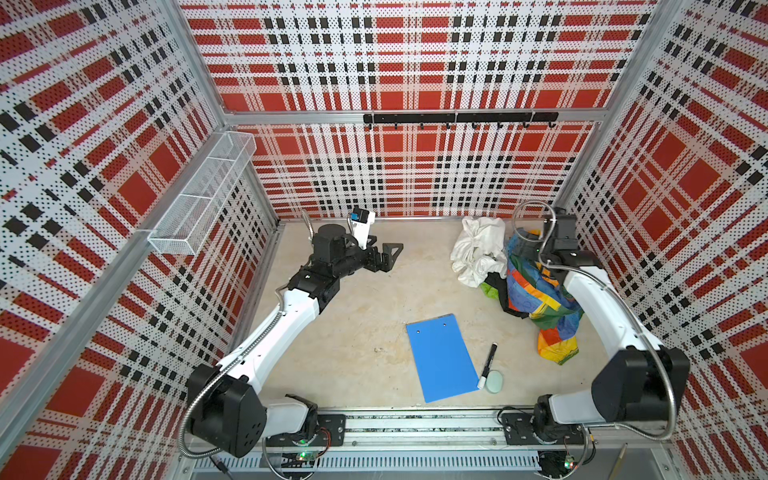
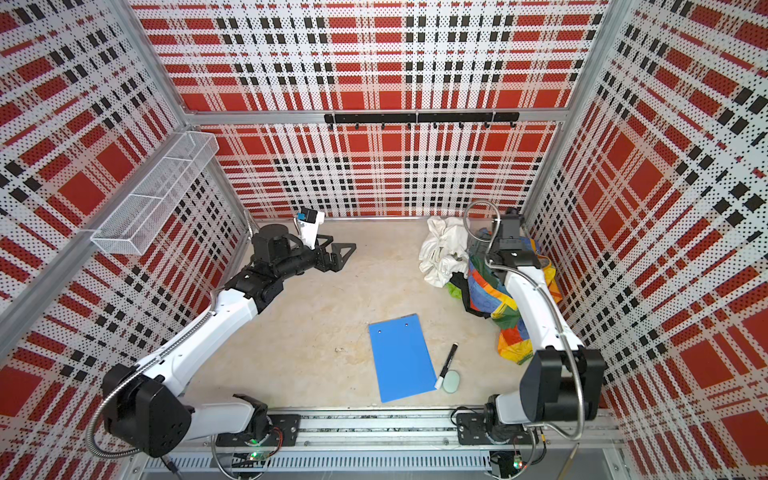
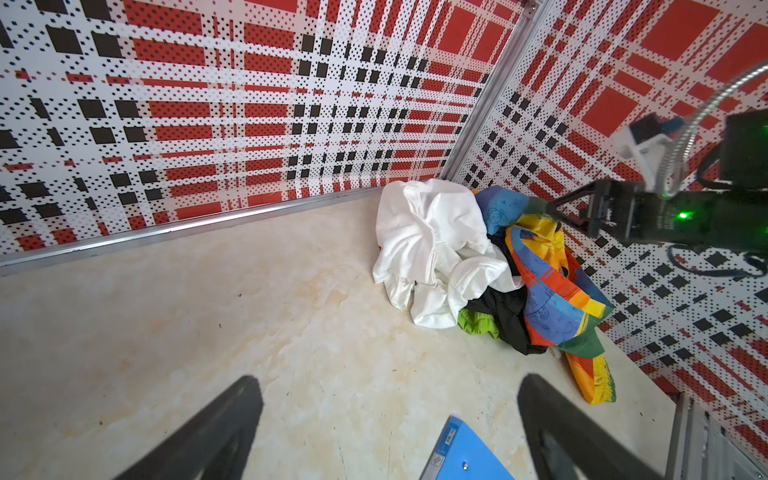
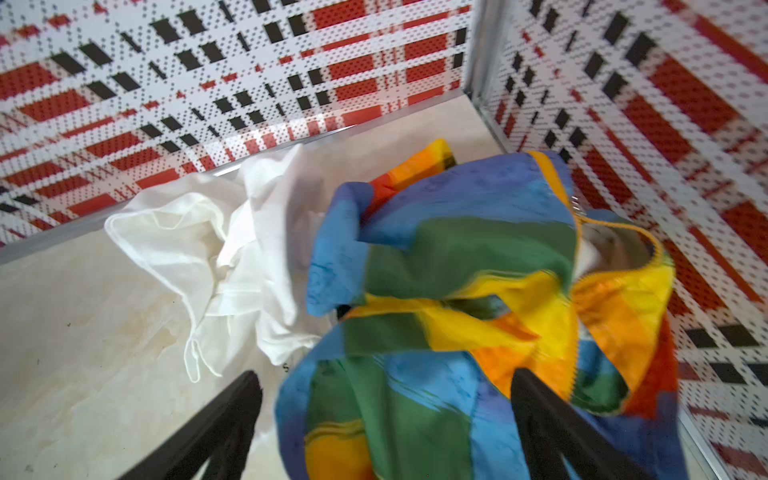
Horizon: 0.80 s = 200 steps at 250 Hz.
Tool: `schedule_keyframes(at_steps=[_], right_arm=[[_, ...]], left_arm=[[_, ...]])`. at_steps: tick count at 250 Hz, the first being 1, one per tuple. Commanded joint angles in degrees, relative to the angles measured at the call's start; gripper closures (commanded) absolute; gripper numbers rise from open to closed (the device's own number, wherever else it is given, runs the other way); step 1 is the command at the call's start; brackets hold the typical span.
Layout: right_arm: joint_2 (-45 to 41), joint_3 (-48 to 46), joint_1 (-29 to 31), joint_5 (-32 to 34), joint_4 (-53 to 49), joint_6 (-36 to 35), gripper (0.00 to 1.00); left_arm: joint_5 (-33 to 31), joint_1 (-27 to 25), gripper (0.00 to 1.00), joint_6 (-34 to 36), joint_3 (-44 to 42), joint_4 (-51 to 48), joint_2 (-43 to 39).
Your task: Pick out a specific cloth from the pile
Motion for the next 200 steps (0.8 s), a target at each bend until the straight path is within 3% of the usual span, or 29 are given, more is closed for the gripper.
schedule_keyframes(at_steps=[1, 43, 92, 108, 134, 148, 156, 179, 200], right_arm=[[-5.1, -8.3, -5.2, -9.5, 0.2, 4.9, 0.0], [-11.5, -19.6, -11.8, -14.4, 1.3, 8.1, 0.0], [-7.8, -26.3, -13.9, -23.1, 8.6, 10.9, 0.01], [-6.1, -26.9, -13.9, -25.0, 10.8, 11.5, 0.15], [-4.3, -27.5, -13.9, -25.1, 14.2, 12.8, 0.48], [-3.4, -26.9, -13.9, -25.1, 13.9, 12.8, 0.73], [-3.2, -26.6, -13.9, -25.0, 13.4, 12.7, 0.83], [-4.4, -26.2, -13.9, -24.4, 12.9, 13.0, 0.96], [-6.5, -25.5, -13.9, -24.0, 12.8, 12.9, 0.99]], left_arm=[[1.1, 0.2, 0.01, -0.4, 1.1, 1.1, -1.4], [1.1, 0.1, 0.01, -0.4, 1.1, 1.2, -1.6], [1.3, 0.1, 0.01, -0.5, 1.1, 1.2, -1.7], [1.2, -0.1, 0.01, -0.6, 1.0, 1.2, -1.8], [1.0, -0.3, 0.01, -0.4, 1.1, 1.1, -1.9], [0.9, -0.5, 0.01, -0.3, 1.0, 1.0, -2.0], [0.8, -0.5, 0.01, -0.2, 1.0, 0.9, -2.1], [0.6, -0.5, 0.01, -0.1, 1.0, 1.0, -2.1], [0.5, -0.5, 0.01, 0.0, 1.1, 0.8, -2.2]])
